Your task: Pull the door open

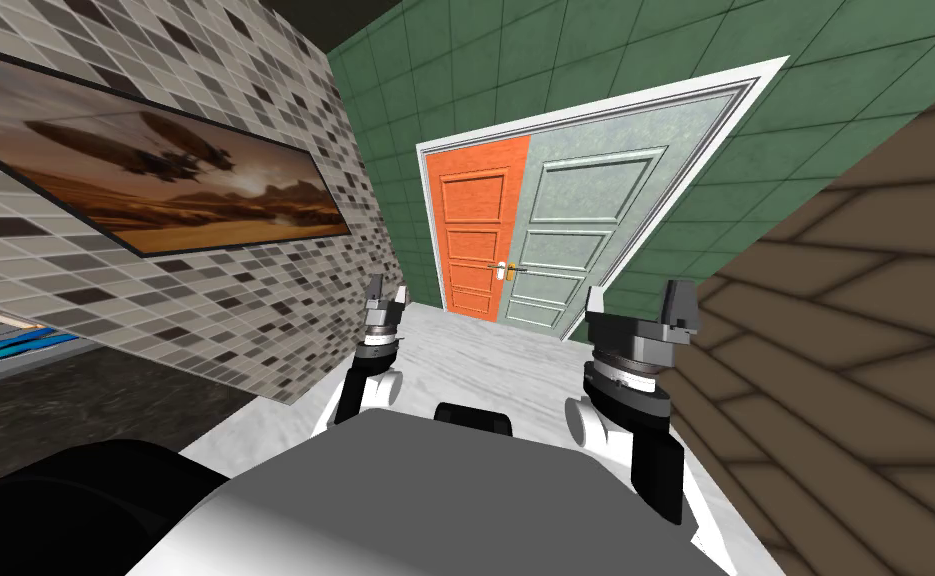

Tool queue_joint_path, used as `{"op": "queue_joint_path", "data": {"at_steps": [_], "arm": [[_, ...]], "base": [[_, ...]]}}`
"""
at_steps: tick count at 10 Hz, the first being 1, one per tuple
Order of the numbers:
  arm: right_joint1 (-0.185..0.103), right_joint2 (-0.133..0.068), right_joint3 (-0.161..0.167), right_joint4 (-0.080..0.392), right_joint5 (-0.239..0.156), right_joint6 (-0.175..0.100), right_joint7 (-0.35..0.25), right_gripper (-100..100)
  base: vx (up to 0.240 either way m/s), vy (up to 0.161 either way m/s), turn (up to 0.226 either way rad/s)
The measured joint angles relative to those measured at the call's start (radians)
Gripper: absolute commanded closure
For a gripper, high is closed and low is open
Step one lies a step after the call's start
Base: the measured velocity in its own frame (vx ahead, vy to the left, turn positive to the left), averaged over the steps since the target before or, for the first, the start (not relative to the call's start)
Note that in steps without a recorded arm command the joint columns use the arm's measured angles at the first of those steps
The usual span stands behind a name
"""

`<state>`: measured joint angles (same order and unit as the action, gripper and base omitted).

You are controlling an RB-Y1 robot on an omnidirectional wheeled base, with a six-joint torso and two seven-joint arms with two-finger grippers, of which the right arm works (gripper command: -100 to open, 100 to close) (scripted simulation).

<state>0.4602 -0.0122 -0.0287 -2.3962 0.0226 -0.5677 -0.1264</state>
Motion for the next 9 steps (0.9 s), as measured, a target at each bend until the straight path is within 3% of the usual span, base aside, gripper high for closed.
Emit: {"op": "queue_joint_path", "data": {"at_steps": [3, 5, 9], "arm": [[-0.019, -0.016, -0.009, 0.05, -0.008, 0.011, 0.002, -100], [-0.05, -0.024, -0.014, 0.104, -0.011, 0.023, 0.01, -100], [-0.086, -0.044, -0.03, 0.188, -0.024, 0.044, 0.015, -100]], "base": [[0.172, 0.009, -0.005], [0.18, 0.014, 0.011], [0.117, -0.002, 0.005]]}}
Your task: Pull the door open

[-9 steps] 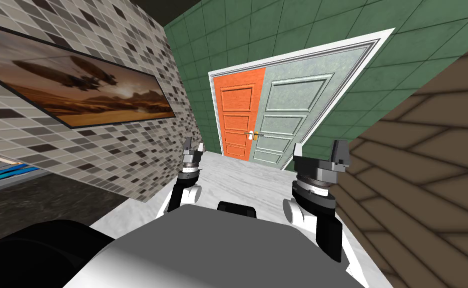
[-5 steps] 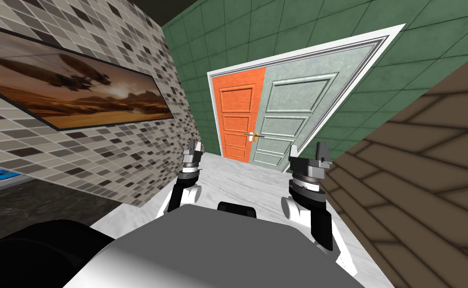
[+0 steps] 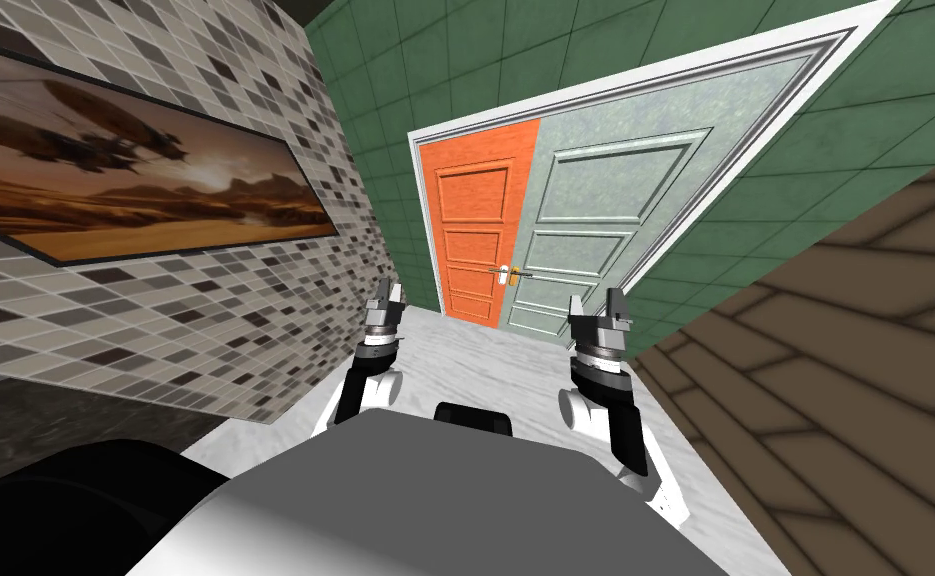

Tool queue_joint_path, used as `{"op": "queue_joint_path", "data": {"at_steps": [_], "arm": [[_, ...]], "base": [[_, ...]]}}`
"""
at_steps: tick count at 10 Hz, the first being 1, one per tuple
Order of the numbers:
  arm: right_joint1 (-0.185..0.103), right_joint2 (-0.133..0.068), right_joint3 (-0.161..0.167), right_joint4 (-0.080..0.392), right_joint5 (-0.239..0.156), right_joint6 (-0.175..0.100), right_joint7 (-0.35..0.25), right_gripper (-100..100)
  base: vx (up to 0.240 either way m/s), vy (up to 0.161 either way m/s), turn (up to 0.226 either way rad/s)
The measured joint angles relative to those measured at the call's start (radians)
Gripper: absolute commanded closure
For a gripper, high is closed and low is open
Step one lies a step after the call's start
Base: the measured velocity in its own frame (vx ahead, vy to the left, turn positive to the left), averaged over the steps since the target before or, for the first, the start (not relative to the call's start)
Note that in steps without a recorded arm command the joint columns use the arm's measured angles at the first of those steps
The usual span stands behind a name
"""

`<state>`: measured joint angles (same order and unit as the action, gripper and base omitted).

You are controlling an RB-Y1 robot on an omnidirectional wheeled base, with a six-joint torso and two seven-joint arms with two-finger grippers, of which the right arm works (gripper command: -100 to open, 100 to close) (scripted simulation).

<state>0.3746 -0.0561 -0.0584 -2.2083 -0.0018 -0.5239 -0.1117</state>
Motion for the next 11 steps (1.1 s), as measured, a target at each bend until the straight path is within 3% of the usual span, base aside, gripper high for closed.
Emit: {"op": "queue_joint_path", "data": {"at_steps": [2, 5, 11], "arm": [[-0.032, -0.002, -0.002, 0.048, -0.002, 0.016, 0.009, -100], [-0.045, -0.016, -0.012, 0.113, -0.012, 0.022, 0.012, -100], [-0.1, -0.04, -0.036, 0.239, -0.032, 0.055, 0.017, -100]], "base": [[0.12, 0.0, 0.012], [0.118, -0.001, 0.004], [0.099, -0.002, 0.005]]}}
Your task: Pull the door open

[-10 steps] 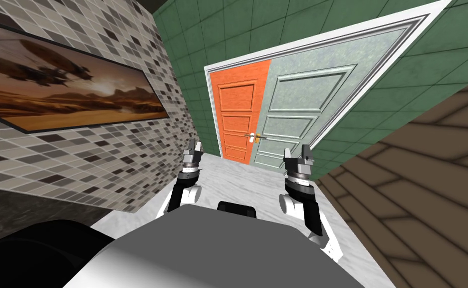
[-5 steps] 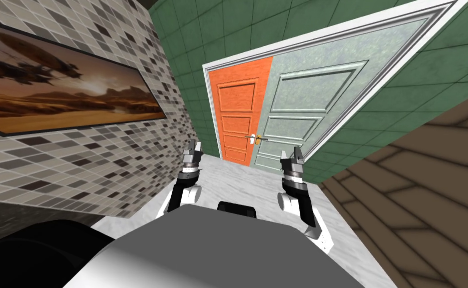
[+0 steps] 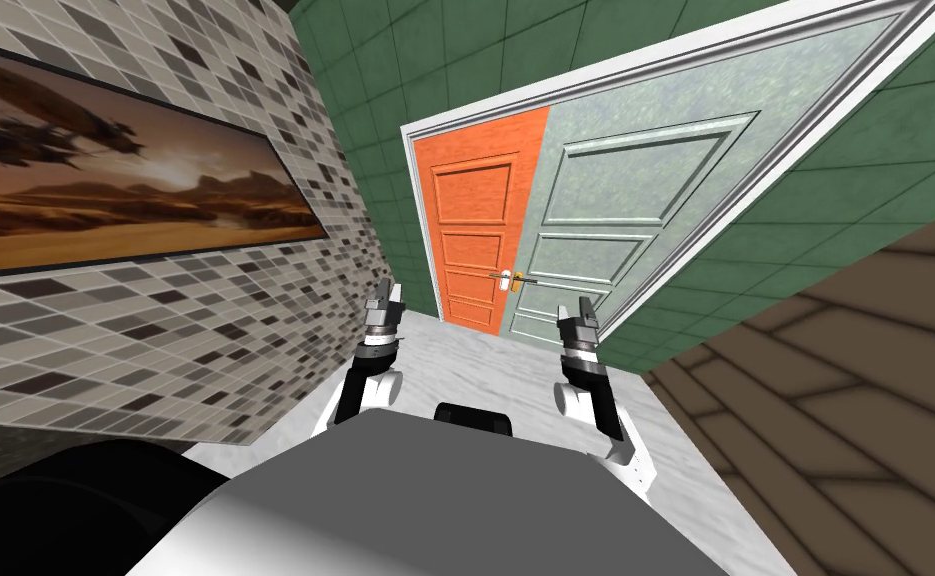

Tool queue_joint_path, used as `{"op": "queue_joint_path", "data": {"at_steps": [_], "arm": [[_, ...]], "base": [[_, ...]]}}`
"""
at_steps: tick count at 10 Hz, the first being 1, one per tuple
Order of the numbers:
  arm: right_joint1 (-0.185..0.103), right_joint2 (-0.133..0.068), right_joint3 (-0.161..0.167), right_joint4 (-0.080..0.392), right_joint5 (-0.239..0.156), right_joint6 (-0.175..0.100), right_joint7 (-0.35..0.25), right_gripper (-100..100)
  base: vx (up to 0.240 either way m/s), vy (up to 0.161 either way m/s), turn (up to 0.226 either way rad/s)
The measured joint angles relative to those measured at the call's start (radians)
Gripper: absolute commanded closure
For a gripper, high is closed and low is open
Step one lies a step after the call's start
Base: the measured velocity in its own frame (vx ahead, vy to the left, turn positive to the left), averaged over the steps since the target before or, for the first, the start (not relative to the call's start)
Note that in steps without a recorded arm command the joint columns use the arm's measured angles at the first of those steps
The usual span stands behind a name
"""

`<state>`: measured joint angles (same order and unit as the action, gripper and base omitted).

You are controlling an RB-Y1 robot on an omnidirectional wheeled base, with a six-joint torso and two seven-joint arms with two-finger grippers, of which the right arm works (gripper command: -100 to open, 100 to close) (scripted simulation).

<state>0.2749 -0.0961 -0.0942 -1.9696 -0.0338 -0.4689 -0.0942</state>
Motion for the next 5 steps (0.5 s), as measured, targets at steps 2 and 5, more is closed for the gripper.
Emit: {"op": "queue_joint_path", "data": {"at_steps": [2, 5], "arm": [[-0.022, 0.001, -0.002, 0.048, -0.002, 0.008, 0.008, -100], [-0.052, -0.005, -0.01, 0.118, -0.01, 0.022, 0.017, -100]], "base": [[0.095, 0.009, 0.007], [0.103, 0.0, 0.007]]}}
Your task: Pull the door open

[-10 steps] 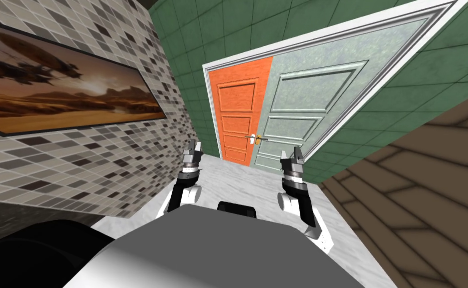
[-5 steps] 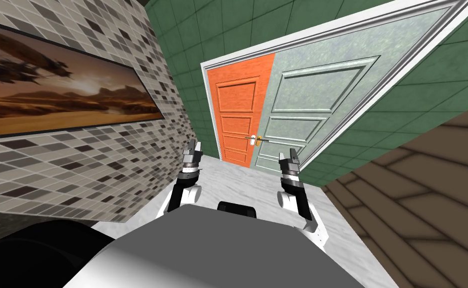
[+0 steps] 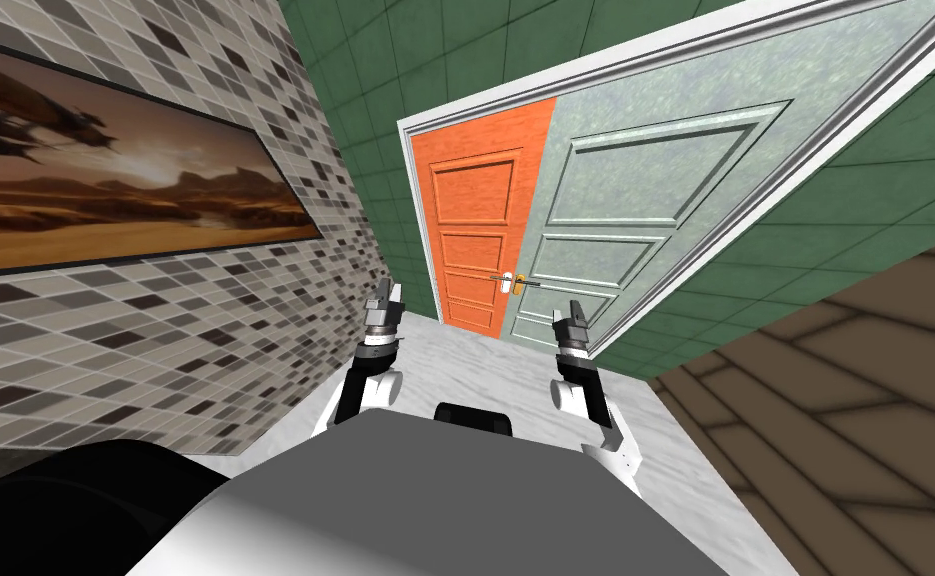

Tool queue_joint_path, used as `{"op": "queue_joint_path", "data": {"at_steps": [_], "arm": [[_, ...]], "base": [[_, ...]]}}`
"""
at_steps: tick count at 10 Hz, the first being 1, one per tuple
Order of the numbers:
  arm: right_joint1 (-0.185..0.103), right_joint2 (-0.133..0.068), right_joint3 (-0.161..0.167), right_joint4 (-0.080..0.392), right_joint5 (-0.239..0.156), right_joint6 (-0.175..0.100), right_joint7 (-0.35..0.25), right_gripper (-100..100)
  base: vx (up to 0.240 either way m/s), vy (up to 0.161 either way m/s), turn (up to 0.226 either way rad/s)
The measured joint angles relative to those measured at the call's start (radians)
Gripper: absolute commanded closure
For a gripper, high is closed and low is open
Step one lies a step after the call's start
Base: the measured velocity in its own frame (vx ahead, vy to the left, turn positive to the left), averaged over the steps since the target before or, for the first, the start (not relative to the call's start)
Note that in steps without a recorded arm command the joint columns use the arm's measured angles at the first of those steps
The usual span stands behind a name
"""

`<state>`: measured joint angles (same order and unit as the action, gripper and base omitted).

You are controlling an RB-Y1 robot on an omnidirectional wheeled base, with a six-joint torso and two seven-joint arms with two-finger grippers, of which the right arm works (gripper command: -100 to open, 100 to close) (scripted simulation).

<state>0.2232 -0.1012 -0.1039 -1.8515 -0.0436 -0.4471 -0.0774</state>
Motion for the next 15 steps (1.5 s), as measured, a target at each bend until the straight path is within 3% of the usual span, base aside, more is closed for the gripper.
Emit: {"op": "queue_joint_path", "data": {"at_steps": [5, 11, 15], "arm": [[-0.06, -0.016, -0.02, 0.129, -0.016, 0.024, 0.008, -100], [-0.112, -0.032, -0.039, 0.254, -0.034, 0.06, 0.017, -100], [-0.156, -0.035, -0.051, 0.352, -0.043, 0.075, 0.028, -100]], "base": [[0.096, -0.002, 0.006], [0.1, -0.005, 0.006], [0.101, -0.003, 0.006]]}}
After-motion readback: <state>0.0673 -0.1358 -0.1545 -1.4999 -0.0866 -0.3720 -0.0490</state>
